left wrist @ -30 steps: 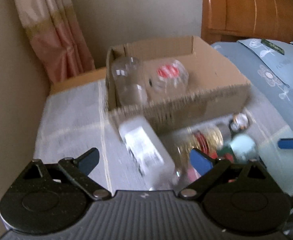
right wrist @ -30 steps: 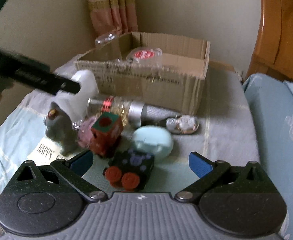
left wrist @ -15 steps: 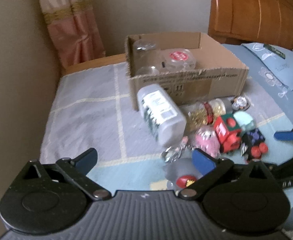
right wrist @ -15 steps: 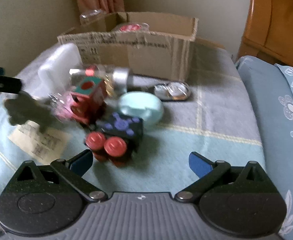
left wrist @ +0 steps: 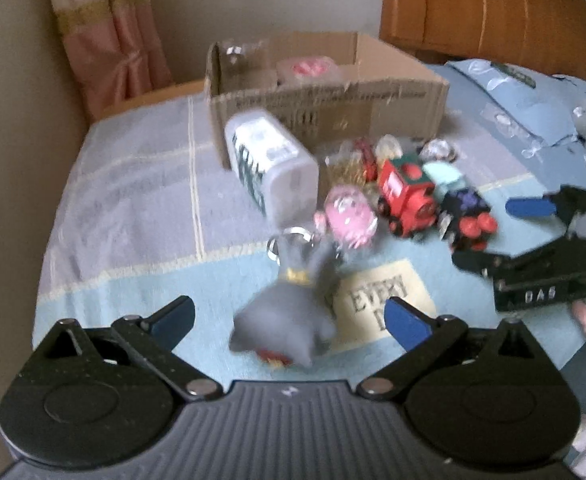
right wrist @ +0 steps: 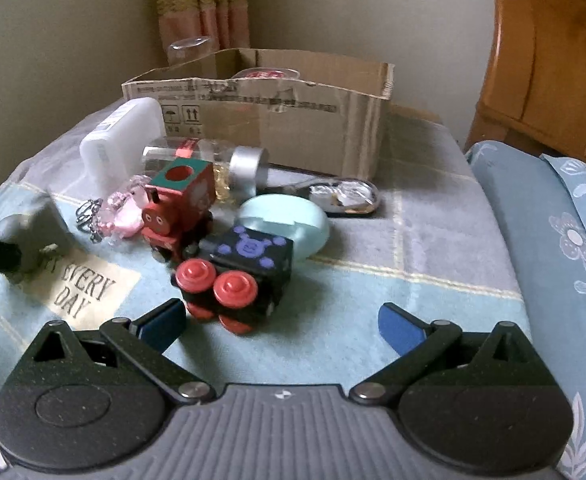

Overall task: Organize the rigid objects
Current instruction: 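Move both tools back over the toys on the bed, then grasp the grey elephant toy with the left tool while the right tool grasps the black toy car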

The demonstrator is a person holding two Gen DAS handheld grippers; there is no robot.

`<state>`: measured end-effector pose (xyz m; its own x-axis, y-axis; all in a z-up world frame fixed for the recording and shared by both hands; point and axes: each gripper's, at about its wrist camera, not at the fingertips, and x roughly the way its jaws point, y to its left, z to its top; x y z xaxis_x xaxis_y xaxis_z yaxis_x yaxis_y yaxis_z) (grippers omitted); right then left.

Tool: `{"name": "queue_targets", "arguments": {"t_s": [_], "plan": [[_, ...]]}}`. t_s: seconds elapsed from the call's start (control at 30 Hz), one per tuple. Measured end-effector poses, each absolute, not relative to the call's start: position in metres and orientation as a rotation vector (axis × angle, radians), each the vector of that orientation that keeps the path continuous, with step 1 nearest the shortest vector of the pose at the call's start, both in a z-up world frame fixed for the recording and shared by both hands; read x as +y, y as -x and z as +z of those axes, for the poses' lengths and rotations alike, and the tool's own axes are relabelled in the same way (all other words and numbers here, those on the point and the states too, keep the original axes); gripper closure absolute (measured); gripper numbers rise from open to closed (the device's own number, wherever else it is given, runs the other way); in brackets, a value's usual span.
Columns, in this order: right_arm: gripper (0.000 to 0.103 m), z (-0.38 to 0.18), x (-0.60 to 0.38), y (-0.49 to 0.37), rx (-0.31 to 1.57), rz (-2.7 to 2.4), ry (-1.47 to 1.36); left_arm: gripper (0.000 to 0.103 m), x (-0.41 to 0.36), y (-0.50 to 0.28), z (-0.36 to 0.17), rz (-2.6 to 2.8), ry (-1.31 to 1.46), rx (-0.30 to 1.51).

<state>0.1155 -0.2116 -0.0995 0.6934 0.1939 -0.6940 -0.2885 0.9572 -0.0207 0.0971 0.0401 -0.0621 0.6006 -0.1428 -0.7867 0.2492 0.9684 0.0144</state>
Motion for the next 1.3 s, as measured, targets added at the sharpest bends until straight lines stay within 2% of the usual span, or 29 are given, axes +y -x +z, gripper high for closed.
{"name": "queue_targets", "arguments": {"t_s": [0.27, 0.6, 0.87, 1.1, 1.3], "plan": [[0.000, -0.103, -0.205, -0.124, 0.730, 0.296, 0.138, 0.002, 0.070, -0.097, -0.078, -0.141, -0.096, 0.934], [0.000, -0.100, -0.244, -0.108, 0.774, 0.188, 0.097, 0.002, 0.105, -0.088, -0.083, -0.049, -0.046, 0.953], [0.000, -0.099, -0.240, -0.099, 0.797, 0.218, 0.108, 0.001, 0.076, -0.081, -0.086, -0.193, 0.003, 0.955], [0.000, -0.094, -0.224, -0.122, 0.885, 0.259, 0.145, 0.001, 0.052, -0.096, -0.087, -0.135, -0.091, 0.996], [0.000, -0.093, -0.219, -0.133, 0.928, 0.298, 0.174, 0.000, 0.047, -0.105, -0.088, -0.114, -0.051, 1.033]]}}
